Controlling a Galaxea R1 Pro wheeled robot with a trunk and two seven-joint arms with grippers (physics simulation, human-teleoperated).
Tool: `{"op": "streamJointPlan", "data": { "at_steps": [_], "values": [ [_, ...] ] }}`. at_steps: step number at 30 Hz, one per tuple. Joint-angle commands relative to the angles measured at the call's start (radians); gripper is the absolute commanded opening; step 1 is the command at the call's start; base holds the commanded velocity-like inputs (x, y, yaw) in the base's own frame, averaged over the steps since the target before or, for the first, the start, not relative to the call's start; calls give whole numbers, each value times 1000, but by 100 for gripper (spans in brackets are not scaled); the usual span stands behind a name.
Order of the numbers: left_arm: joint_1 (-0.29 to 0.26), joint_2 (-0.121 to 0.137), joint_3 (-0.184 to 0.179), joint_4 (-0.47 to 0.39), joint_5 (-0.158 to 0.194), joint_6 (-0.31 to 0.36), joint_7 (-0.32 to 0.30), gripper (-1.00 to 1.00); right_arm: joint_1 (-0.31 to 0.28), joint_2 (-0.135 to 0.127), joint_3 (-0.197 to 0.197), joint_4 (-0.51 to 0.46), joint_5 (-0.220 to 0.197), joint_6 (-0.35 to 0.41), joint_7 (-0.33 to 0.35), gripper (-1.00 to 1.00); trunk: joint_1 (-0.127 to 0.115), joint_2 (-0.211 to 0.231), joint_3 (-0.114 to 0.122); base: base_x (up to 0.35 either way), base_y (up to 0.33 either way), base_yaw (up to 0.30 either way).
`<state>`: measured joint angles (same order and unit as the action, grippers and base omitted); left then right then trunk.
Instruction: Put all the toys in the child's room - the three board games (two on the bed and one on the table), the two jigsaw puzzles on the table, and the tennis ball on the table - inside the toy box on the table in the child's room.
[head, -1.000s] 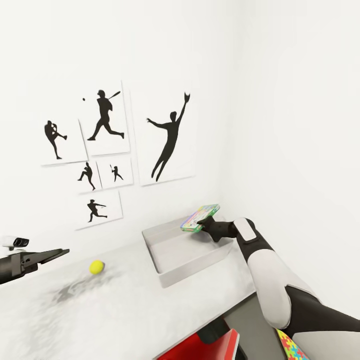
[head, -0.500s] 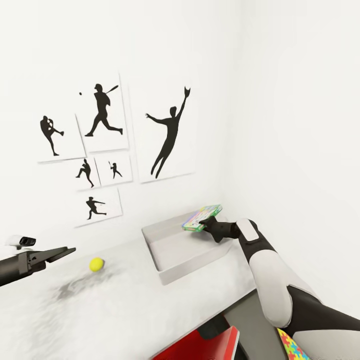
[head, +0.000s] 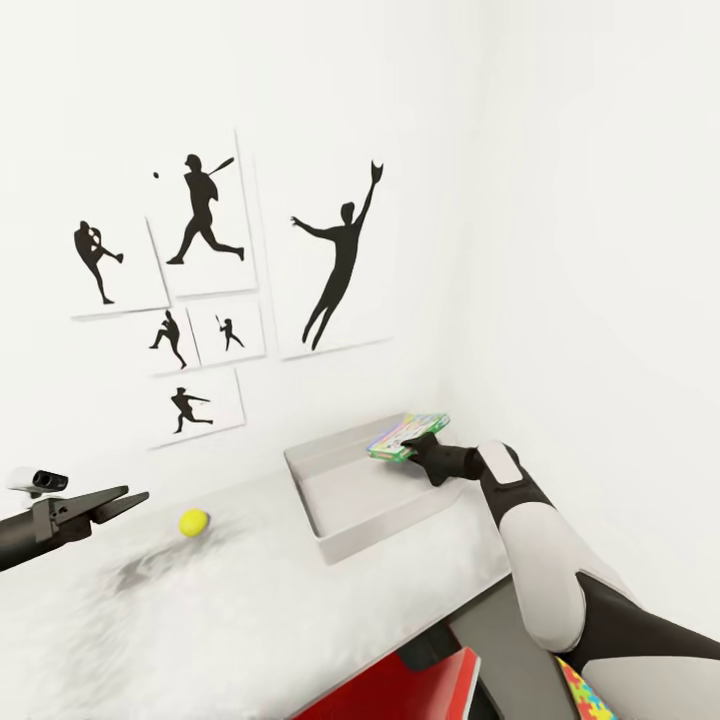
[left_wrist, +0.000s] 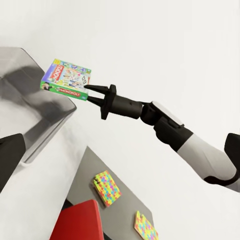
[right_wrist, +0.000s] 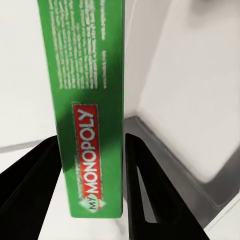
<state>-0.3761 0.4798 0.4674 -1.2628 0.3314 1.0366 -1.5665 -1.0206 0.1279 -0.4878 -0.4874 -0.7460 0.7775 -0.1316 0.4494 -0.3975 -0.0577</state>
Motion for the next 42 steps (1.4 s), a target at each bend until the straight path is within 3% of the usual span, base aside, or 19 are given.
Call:
{"op": "streamJointPlan", "data": {
  "at_steps": [1, 14, 19, 28, 42],
  "values": [
    [-1, 0, 0, 0, -1, 11, -4, 100, -1, 1, -8, -2, -12, 4, -11, -100, 1, -3, -4, 0, 0, 65],
    [-1, -1, 0, 2, -1, 11, -4, 100, -3, 4, -18, -2, -11, -10, -17, -100, 1, -3, -25, 0, 0, 91],
    [-1, -1, 0, 2, -1, 11, -4, 100, -4, 4, -19, -2, -14, -15, -57, -100, 1, -3, -33, 0, 0, 125],
    [-1, -1, 0, 2, -1, 11, -4, 100, -4, -7, -20, -4, -98, -15, -92, -100, 1, -3, -48, 0, 0, 96],
    [-1, -1, 0, 2, -1, 11, -4, 100, -4, -8, -20, -6, -107, -15, -92, -100, 1, -3, -62, 0, 0, -18]
  ]
}}
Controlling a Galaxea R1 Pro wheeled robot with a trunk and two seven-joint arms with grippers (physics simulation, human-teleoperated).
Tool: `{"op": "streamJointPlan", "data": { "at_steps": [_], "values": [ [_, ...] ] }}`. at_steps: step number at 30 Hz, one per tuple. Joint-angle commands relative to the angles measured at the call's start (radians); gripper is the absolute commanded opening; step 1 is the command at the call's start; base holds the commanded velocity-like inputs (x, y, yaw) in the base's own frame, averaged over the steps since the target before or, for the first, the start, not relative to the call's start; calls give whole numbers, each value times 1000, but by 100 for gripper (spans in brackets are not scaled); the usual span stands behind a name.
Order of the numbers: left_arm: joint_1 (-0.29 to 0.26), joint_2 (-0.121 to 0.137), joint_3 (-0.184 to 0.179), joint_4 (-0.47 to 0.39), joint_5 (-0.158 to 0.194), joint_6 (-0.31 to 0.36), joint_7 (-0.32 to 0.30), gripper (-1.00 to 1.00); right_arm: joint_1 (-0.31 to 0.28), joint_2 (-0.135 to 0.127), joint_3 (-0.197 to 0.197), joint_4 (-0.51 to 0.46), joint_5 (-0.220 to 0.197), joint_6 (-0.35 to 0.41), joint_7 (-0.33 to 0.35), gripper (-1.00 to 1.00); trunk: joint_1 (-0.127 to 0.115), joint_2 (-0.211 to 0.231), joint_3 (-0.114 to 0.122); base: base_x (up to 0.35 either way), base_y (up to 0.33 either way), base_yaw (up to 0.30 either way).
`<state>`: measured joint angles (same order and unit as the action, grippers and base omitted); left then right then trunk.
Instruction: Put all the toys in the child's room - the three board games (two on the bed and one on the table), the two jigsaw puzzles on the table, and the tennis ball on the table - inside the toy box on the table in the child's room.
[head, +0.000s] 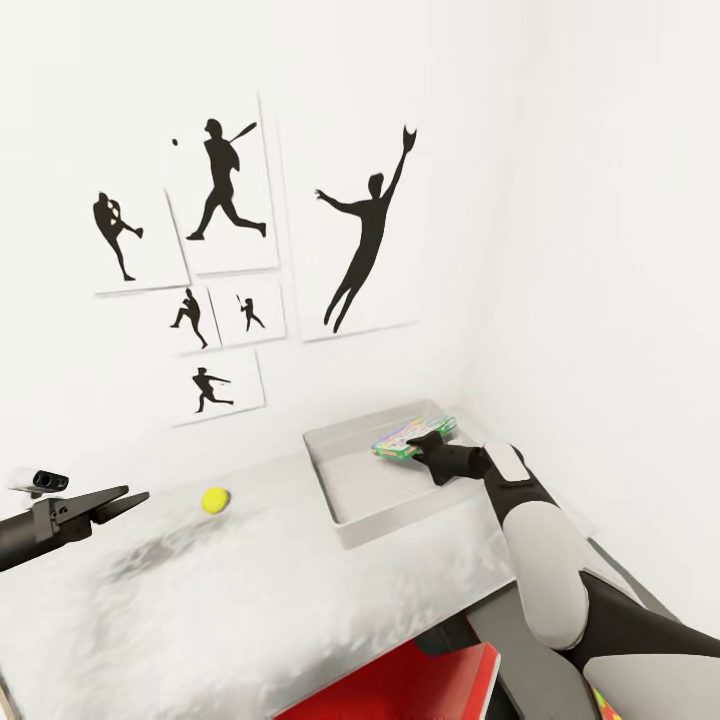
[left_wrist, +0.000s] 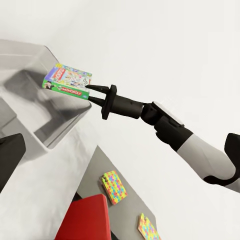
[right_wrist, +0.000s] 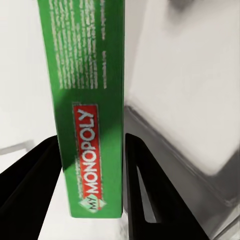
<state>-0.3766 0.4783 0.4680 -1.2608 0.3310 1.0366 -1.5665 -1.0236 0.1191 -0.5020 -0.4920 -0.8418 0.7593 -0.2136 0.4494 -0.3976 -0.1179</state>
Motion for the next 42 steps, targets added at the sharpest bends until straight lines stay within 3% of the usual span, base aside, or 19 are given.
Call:
{"op": "streamJointPlan", "data": {
  "at_steps": [1, 42],
  "values": [
    [-1, 0, 0, 0, -1, 11, -4, 100, -1, 0, -6, -2, -11, 3, -10, -100, 1, -2, -3, 0, 0, -2],
    [-1, 0, 1, 0, 0, 11, -4, 100, -29, -14, -7, -8, -8, -16, -12, -100, 1, -2, -35, 0, 0, 0]
  ]
}}
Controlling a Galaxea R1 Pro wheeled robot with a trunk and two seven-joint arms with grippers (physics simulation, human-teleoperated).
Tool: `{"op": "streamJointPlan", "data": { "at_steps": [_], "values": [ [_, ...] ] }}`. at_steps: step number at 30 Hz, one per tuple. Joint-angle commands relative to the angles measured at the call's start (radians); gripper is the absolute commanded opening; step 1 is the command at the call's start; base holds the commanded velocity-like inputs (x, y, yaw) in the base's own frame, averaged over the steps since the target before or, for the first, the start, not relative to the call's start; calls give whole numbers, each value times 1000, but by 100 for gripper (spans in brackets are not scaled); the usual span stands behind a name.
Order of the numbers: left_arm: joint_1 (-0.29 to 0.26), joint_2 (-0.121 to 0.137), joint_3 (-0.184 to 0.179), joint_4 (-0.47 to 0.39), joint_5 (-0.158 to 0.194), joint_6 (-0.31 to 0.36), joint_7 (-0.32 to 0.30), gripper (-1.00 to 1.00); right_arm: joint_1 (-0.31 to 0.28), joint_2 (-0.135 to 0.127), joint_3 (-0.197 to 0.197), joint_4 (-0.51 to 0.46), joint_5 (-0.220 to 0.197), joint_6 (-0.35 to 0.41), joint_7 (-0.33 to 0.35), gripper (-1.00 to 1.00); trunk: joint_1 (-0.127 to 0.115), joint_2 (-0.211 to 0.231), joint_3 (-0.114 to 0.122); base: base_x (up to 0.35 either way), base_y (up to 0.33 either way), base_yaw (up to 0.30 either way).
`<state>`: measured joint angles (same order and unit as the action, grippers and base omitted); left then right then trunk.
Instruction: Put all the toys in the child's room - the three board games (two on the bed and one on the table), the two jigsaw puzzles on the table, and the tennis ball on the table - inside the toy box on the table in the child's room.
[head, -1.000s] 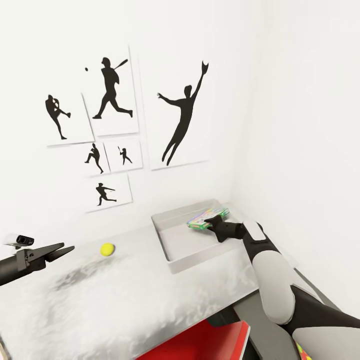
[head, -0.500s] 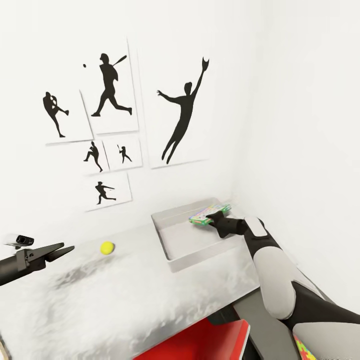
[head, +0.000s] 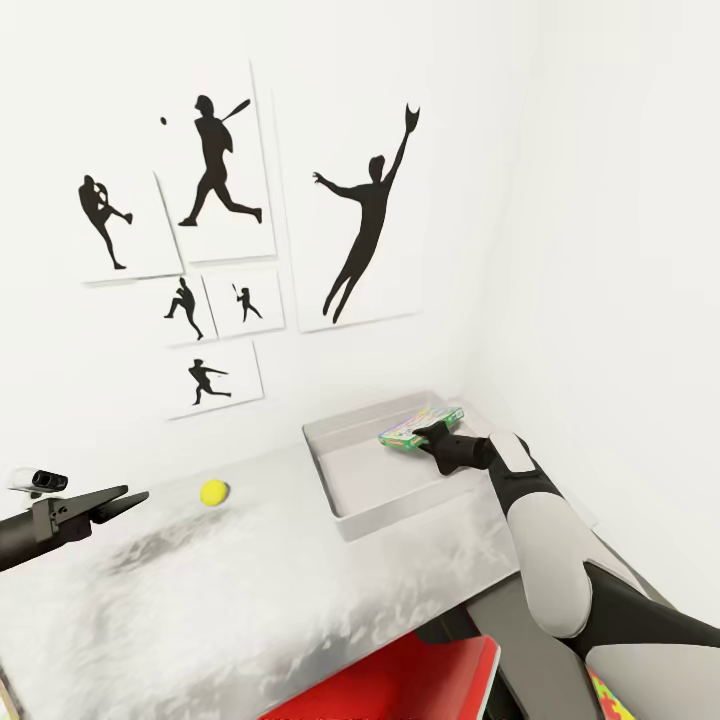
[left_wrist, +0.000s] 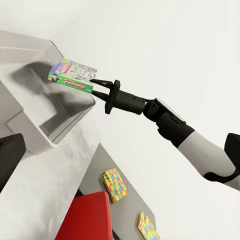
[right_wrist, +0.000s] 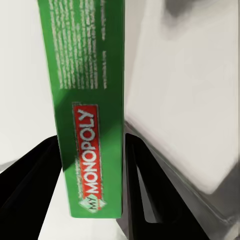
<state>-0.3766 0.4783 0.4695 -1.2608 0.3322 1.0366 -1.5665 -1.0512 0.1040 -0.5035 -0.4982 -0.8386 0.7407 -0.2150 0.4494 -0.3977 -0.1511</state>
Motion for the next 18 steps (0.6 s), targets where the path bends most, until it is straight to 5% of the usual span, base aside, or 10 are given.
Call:
{"op": "streamJointPlan", "data": {
  "at_steps": [1, 18],
  "values": [
    [-1, 0, 0, 0, -1, 11, -4, 100, -1, 1, -6, -2, -11, 3, -10, -100, 1, -2, -4, 0, 0, 0],
    [-1, 0, 0, 0, -1, 11, -4, 100, -1, -30, -6, -2, -11, 1, -9, -100, 1, -2, -26, 0, 0, 0]
  ]
}}
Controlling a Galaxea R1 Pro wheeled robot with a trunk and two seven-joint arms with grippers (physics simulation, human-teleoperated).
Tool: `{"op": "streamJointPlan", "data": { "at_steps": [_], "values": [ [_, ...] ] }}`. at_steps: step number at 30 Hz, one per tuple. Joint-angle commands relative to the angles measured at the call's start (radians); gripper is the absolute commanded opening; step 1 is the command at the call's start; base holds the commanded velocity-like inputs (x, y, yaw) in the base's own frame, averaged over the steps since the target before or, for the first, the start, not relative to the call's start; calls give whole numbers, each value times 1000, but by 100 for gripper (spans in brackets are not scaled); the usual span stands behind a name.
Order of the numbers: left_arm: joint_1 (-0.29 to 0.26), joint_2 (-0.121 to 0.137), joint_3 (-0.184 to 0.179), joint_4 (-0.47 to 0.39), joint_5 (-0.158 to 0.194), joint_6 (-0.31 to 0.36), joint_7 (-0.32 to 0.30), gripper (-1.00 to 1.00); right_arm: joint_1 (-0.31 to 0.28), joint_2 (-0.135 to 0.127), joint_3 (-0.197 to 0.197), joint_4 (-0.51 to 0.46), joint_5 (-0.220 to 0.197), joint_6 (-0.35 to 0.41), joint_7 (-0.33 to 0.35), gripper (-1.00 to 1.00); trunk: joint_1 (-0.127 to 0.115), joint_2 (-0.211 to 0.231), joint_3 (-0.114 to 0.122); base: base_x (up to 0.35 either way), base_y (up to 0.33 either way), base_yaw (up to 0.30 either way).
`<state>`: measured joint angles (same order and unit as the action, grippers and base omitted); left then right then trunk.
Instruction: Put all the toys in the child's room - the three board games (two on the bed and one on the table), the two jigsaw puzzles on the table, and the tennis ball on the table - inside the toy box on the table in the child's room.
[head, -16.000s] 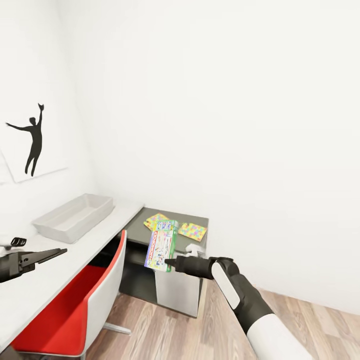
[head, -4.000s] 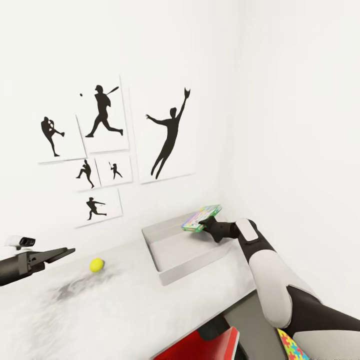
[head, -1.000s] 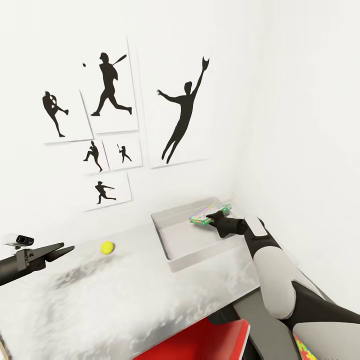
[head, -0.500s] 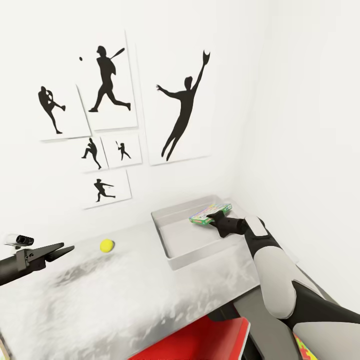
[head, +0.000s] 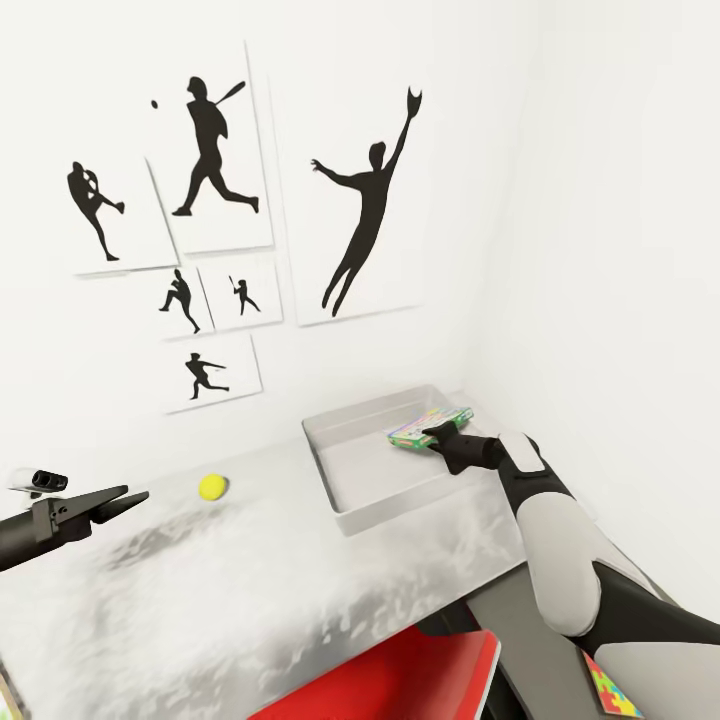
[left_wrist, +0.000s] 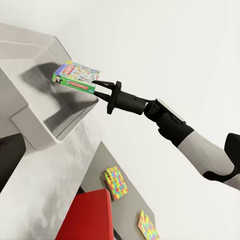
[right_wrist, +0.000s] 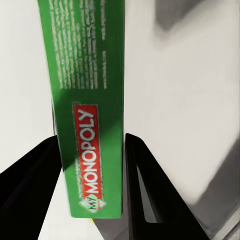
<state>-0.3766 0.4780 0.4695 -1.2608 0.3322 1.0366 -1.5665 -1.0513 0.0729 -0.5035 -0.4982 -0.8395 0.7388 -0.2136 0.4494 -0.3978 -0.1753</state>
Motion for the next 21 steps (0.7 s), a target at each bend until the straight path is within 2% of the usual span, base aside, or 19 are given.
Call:
{"op": "streamJointPlan", "data": {
  "at_steps": [1, 11, 21],
  "values": [
    [-1, 0, 0, 0, -1, 11, -4, 100, -1, 1, -6, -2, -10, 3, -10, -100, 1, -2, -2, 0, 0, 0],
    [-1, 0, 0, 0, -1, 11, -4, 100, -1, 2, -6, -2, -11, -9, -10, -100, 1, -2, -5, 0, 0, 0],
    [-1, 2, 2, 0, -1, 11, -4, 100, -1, 1, -4, 0, -13, -42, -11, -100, 1, -2, -18, 0, 0, 0]
  ]
}}
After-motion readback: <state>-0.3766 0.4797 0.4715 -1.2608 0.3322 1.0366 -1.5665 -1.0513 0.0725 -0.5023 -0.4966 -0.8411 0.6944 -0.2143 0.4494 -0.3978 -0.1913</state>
